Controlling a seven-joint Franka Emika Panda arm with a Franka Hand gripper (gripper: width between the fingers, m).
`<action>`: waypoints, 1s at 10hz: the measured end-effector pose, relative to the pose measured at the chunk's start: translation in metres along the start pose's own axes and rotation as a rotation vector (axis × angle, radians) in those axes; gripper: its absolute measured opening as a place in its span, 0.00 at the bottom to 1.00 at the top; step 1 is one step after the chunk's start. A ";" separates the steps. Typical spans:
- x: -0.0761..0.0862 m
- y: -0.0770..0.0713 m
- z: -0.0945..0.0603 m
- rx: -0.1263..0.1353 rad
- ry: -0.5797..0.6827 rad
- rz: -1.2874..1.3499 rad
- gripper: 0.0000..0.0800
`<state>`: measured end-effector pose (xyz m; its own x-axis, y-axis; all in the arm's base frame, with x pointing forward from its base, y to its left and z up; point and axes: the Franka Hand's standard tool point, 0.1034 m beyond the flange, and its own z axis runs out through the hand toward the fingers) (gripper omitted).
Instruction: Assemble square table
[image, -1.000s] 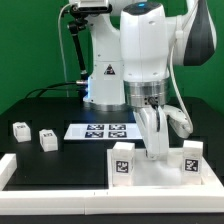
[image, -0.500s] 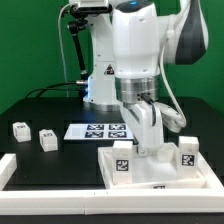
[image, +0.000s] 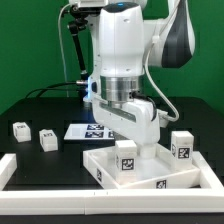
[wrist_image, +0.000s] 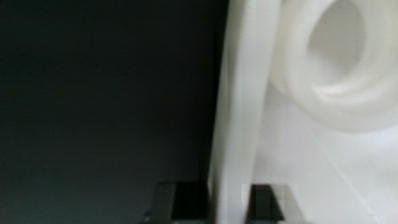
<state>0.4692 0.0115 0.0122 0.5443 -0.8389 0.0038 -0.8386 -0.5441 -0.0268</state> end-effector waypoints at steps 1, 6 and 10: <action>0.006 0.004 0.000 -0.003 0.004 -0.078 0.09; 0.034 0.016 0.001 -0.017 0.054 -0.588 0.08; 0.053 -0.002 -0.003 -0.032 0.061 -0.975 0.08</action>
Offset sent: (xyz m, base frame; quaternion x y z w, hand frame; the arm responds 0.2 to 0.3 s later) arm 0.0075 -0.0315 -0.0062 0.0038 0.0310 -0.3950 0.9181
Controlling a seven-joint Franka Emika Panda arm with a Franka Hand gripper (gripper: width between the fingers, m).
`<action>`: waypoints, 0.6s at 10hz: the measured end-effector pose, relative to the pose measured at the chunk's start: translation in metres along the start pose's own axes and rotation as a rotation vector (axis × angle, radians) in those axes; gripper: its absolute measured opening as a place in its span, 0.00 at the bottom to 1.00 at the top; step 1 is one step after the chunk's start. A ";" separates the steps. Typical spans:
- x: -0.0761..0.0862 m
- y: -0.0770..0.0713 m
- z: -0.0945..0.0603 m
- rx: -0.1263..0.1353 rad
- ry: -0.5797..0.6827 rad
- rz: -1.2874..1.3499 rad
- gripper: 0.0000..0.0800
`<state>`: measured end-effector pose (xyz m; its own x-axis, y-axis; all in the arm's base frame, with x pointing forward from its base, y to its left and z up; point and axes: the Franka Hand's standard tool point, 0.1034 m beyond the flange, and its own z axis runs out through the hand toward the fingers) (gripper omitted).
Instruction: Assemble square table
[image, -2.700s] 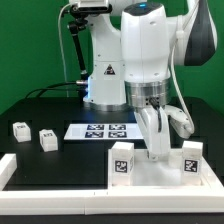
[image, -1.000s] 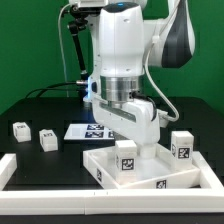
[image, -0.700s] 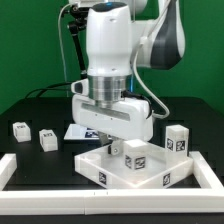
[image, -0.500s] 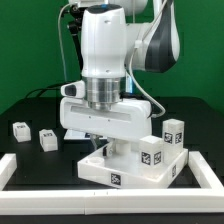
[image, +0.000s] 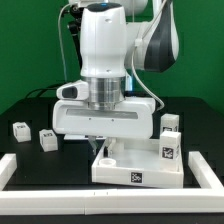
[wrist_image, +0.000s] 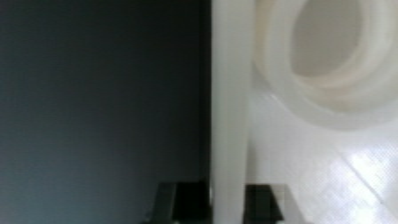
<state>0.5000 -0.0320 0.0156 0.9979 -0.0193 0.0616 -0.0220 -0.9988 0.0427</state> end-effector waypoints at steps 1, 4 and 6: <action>0.010 0.003 -0.001 -0.009 0.014 -0.118 0.08; 0.007 0.005 0.001 -0.013 0.006 -0.256 0.08; 0.010 0.019 0.001 -0.033 0.014 -0.492 0.08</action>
Offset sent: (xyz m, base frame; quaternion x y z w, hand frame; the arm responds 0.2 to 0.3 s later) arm 0.0000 0.0000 0.0000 0.0000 0.0000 -0.1938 0.9810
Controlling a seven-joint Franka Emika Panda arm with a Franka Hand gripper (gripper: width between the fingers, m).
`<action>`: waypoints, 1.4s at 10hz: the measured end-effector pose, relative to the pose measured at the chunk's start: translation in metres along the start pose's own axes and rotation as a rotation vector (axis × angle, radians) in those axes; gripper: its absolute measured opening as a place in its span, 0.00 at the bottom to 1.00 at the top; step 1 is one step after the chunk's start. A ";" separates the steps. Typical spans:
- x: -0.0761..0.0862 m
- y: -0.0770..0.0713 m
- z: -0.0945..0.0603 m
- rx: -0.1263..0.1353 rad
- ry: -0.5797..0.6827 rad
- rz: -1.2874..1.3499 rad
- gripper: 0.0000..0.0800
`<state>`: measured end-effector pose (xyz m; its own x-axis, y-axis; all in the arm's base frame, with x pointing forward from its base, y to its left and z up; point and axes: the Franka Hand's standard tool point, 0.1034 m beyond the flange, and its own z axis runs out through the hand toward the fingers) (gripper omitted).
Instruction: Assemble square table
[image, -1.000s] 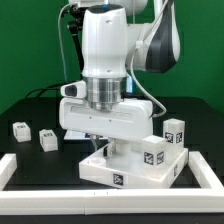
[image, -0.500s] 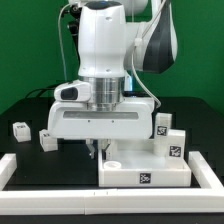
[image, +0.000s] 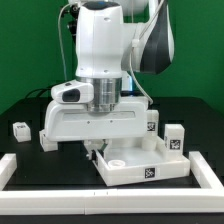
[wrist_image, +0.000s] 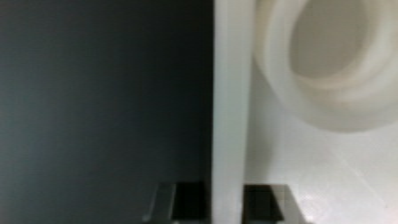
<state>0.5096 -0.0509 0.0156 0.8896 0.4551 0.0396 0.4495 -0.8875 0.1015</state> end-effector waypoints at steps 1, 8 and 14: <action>0.000 0.013 0.000 -0.015 0.009 -0.149 0.08; 0.075 0.004 -0.006 -0.091 0.059 -0.802 0.09; 0.109 -0.014 -0.007 -0.122 0.060 -1.032 0.09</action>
Offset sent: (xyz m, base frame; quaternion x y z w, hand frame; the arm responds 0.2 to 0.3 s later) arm 0.0000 0.0000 0.0000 0.0000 0.0000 -0.1938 0.9810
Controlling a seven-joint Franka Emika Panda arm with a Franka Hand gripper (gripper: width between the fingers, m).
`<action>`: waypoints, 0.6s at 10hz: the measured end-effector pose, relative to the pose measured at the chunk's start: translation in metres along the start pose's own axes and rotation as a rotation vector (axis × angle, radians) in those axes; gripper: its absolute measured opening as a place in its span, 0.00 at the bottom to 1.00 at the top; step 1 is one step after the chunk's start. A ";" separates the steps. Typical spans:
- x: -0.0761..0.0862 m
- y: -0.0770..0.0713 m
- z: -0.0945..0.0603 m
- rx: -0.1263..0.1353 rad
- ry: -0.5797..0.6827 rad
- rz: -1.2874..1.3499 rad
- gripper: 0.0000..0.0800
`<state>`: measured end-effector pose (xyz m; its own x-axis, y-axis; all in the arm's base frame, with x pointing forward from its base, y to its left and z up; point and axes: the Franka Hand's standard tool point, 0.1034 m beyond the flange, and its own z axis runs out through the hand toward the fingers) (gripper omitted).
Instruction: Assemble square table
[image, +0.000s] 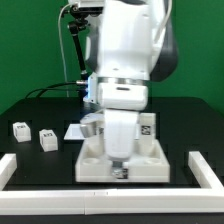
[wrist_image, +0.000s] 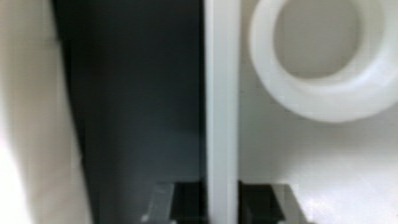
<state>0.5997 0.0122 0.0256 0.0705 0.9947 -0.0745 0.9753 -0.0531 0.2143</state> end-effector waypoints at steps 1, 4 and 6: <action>0.014 0.012 0.000 -0.004 0.003 0.016 0.09; 0.027 0.034 0.003 -0.018 0.007 0.036 0.10; 0.027 0.034 0.003 -0.018 0.007 0.038 0.10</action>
Offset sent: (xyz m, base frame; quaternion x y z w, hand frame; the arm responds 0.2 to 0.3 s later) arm 0.0000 0.0000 0.0000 0.0000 0.0000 0.0000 1.0000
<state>0.6355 0.0367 0.0283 0.1056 0.9926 -0.0593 0.9682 -0.0891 0.2339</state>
